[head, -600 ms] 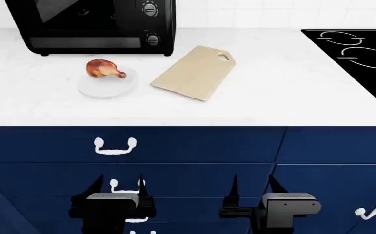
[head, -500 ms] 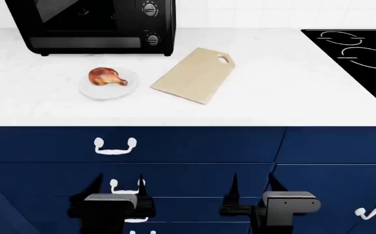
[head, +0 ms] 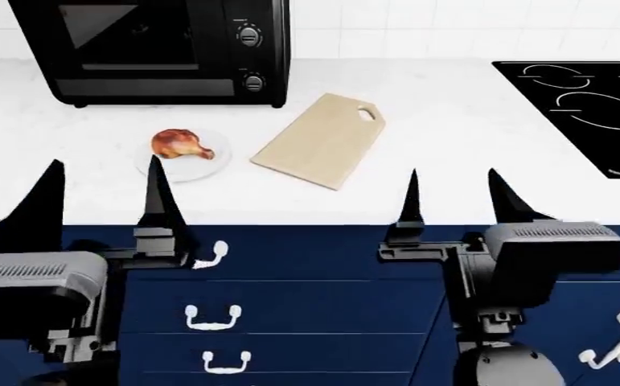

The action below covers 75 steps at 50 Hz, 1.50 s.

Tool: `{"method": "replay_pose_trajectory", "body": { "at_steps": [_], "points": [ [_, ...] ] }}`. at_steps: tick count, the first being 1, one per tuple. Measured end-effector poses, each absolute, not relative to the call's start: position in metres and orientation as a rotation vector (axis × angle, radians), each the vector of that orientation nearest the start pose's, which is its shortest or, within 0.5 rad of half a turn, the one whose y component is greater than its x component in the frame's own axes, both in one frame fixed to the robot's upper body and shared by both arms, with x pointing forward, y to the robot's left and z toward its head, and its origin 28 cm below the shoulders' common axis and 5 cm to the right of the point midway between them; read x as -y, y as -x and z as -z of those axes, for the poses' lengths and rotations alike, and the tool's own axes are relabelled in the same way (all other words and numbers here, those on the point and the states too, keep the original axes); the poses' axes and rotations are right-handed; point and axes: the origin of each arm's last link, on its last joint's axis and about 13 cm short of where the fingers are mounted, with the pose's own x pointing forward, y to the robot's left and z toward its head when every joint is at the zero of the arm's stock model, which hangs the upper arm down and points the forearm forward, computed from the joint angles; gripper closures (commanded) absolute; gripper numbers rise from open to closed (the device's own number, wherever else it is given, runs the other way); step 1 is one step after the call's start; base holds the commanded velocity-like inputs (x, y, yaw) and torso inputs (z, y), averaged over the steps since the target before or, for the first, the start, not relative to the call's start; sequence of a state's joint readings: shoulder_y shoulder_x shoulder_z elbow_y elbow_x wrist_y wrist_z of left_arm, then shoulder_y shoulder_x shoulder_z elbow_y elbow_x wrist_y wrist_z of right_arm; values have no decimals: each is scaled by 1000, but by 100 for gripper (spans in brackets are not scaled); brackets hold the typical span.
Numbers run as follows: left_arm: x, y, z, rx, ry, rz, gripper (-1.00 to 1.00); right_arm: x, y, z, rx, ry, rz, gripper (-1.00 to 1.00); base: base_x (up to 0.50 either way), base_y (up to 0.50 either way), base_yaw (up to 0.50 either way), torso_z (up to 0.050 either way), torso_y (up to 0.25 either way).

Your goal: Pick the chicken breast from the plate and place it on the cutting board. Then pick the condiment bottle from the cabinet and place it next to the cutting board.

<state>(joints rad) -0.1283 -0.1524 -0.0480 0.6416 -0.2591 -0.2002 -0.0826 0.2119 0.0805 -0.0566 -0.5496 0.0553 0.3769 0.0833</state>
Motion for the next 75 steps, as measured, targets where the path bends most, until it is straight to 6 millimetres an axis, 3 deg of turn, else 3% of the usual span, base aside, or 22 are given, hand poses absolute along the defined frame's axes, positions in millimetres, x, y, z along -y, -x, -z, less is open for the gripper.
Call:
{"method": "replay_pose_trajectory", "body": {
  "at_steps": [8, 18, 57, 75],
  "points": [
    [-231, -209, -193, 656, 69, 5, -100, 98, -215, -188, 512, 33, 7, -100, 0, 125, 0, 30, 0],
    [-235, -205, -210, 686, 43, -14, -100, 95, -200, -207, 583, 57, 11, -100, 43, 500, 0, 0, 0],
    [-234, -200, -219, 700, -4, -19, -100, 92, -186, -218, 632, 99, 26, -100, 179, 491, 0, 0, 0],
    [-231, -198, -218, 693, -9, 6, -100, 92, -184, -218, 648, 113, 23, -100, 496, 61, 0, 0, 0]
  ]
}}
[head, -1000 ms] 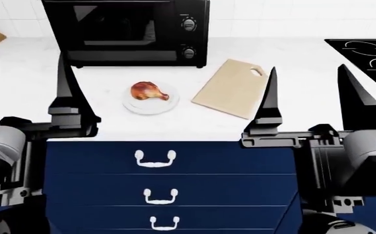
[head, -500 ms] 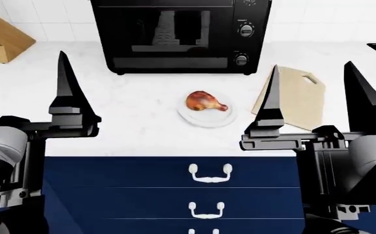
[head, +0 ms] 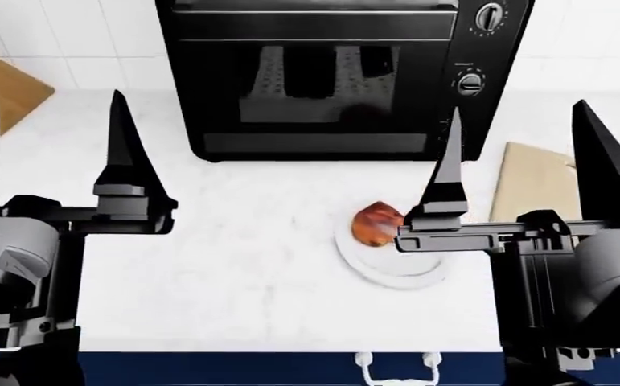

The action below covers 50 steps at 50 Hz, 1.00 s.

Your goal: Pick the chicken breast from the plate and place it on the cutting board. Then pick the condiment bottle from the cabinet and place it next to the cutting board.

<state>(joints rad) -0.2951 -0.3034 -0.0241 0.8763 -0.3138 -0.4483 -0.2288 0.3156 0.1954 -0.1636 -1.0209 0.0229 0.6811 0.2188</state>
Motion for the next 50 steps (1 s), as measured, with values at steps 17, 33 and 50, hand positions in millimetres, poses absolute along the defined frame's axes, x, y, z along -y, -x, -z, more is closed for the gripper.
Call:
{"method": "replay_pose_trajectory", "body": {
  "at_steps": [17, 33, 50],
  "points": [
    [-231, -195, -222, 710, 30, 28, -100, 101, -196, -246, 589, 69, -57, -100, 203, 0, 0, 0, 1],
    [-232, -190, -226, 736, 68, 48, -100, 113, -192, -333, 315, 347, -373, -100, 0, 0, 0, 0, 0],
    [-232, -189, -227, 742, 71, 52, -100, 134, -191, -361, -35, 619, -582, -100, 0, 0, 0, 0, 0]
  ]
}}
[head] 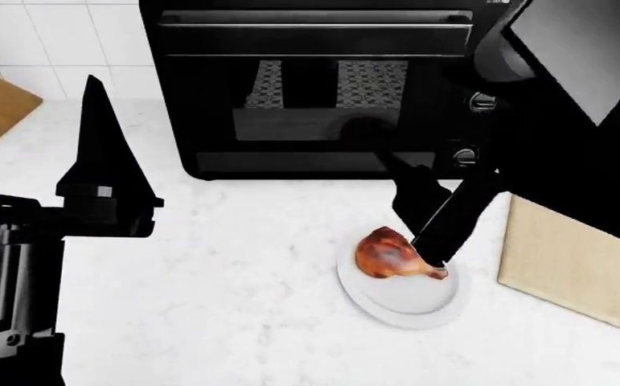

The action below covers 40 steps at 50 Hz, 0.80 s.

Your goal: Pick the chicken breast from the plate and place it on the cutting board. Then pick the condiment bottle from the cabinet and place it next to the cutting board.

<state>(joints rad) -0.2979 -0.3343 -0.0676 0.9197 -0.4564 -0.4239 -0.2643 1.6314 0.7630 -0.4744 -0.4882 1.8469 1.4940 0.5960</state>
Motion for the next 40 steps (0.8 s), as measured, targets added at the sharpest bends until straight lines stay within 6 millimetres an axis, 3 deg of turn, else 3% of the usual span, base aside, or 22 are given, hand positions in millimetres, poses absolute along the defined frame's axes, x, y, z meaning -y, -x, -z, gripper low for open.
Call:
{"method": "replay_pose_trajectory", "body": {
  "at_steps": [12, 25, 40],
  "points": [
    [-232, -189, -227, 741, 68, 52, -100, 149, -206, -341, -253, 563, -681, -100, 0, 0, 0, 0, 0],
    [-232, -197, -223, 727, 59, 50, -100, 163, -219, -326, -376, 338, -745, -100, 0, 0, 0, 0, 0],
    [-231, -213, -214, 686, 43, 46, -100, 181, -244, -303, -522, 220, -700, -100, 0, 0, 0, 0, 0]
  ]
}}
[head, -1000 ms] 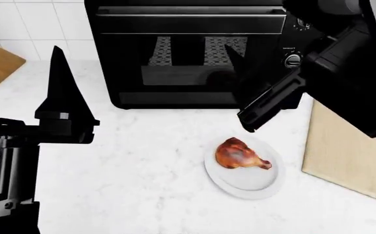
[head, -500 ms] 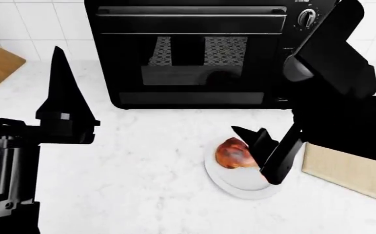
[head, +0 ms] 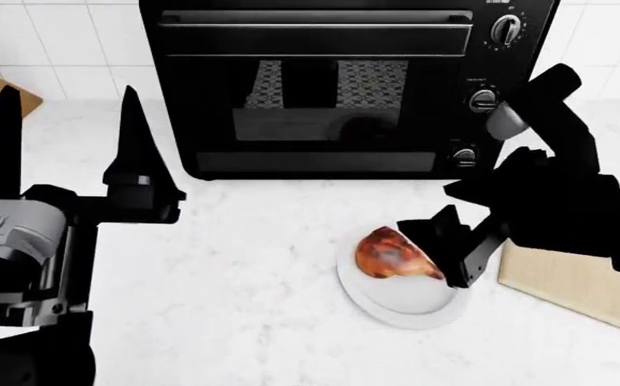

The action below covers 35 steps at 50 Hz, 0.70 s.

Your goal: Pick the chicken breast from the plate and place it on the cutting board. Then pick the condiment bottle from the cabinet and place it next to the cutting board.

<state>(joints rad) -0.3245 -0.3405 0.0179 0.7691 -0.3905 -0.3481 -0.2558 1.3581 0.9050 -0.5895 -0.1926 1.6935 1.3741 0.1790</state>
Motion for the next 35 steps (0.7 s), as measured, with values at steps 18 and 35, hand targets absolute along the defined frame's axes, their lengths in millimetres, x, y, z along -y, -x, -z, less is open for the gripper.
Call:
{"method": "replay_pose_trajectory", "body": {
  "at_steps": [18, 35],
  "points": [
    [-230, -216, -212, 673, 37, 48, -100, 184, -255, -285, -642, 261, -651, -100, 0, 0, 0, 0, 0],
    [-231, -216, -213, 675, 39, 46, -100, 173, -267, -278, -662, 306, -686, -100, 0, 0, 0, 0, 0]
  ]
}}
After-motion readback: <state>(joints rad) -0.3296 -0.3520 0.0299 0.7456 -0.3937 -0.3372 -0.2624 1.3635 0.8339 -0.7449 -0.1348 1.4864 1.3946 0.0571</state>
